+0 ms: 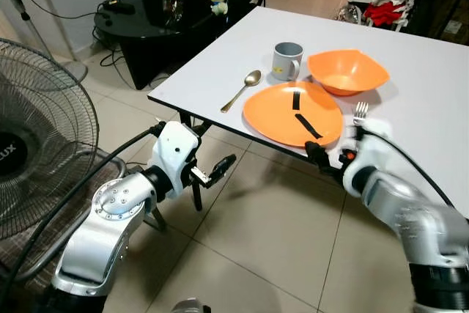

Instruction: Setting the table

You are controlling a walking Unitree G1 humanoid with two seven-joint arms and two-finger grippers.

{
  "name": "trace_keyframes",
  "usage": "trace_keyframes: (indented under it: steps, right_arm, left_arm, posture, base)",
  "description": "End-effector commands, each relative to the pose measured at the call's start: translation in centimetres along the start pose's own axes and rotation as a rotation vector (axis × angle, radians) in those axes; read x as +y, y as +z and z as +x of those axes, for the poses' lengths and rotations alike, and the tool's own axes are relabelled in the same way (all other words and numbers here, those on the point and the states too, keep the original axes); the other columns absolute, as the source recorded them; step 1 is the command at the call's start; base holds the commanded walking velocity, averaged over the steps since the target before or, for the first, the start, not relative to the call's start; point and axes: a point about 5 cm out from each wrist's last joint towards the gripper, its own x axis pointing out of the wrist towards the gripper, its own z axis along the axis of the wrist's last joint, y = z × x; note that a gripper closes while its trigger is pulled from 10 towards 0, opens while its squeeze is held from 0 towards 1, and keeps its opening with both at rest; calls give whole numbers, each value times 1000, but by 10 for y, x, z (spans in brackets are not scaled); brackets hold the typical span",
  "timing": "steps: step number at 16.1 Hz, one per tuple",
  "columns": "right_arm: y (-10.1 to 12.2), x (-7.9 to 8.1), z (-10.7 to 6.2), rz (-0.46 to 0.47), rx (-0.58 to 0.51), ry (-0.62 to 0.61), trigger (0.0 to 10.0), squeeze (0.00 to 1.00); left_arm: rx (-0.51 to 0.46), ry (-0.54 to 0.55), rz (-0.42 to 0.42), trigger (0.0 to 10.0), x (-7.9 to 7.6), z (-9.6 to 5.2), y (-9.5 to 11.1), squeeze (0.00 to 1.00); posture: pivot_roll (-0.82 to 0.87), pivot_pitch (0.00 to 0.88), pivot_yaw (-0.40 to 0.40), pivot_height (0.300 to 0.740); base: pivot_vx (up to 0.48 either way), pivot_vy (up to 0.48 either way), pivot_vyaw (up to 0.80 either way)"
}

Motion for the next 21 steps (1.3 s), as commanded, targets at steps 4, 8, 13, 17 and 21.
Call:
trace_keyframes:
  steps: [4, 8, 13, 17, 21]
  right_arm:
    - [-4, 8, 20, -237, 24, 24, 10000, 0]
    - [-4, 10, 43, -419, 25, 98, 10000, 0]
    - [-2, 1, 69, -540, 37, 60, 10000, 0]
    - [6, 7, 82, -539, -18, 87, 10000, 0]
    - [7, 18, 86, -574, -54, 160, 10000, 0]
  left_arm:
    - [25, -3, 18, 10000, 2, -1, -1, 0]
    - [31, -16, 27, 10000, 3, -1, 0, 0]
    - [42, -21, 33, 10000, 4, -3, 0, 0]
    - [45, -20, 34, 10000, 5, -4, 0, 0]
    - [38, -10, 37, 10000, 6, -2, 1, 0]
  posture:
    - [83, 0, 57, 740]
    - [86, 0, 72, 740]
    - [98, 0, 72, 740]
    - [101, 0, 70, 740]
    - [104, 0, 61, 740]
  base:
    - [0, 0, 0]
    - [0, 0, 0]
    - [0, 0, 0]
    - [0, 0, 0]
    - [0, 0, 0]
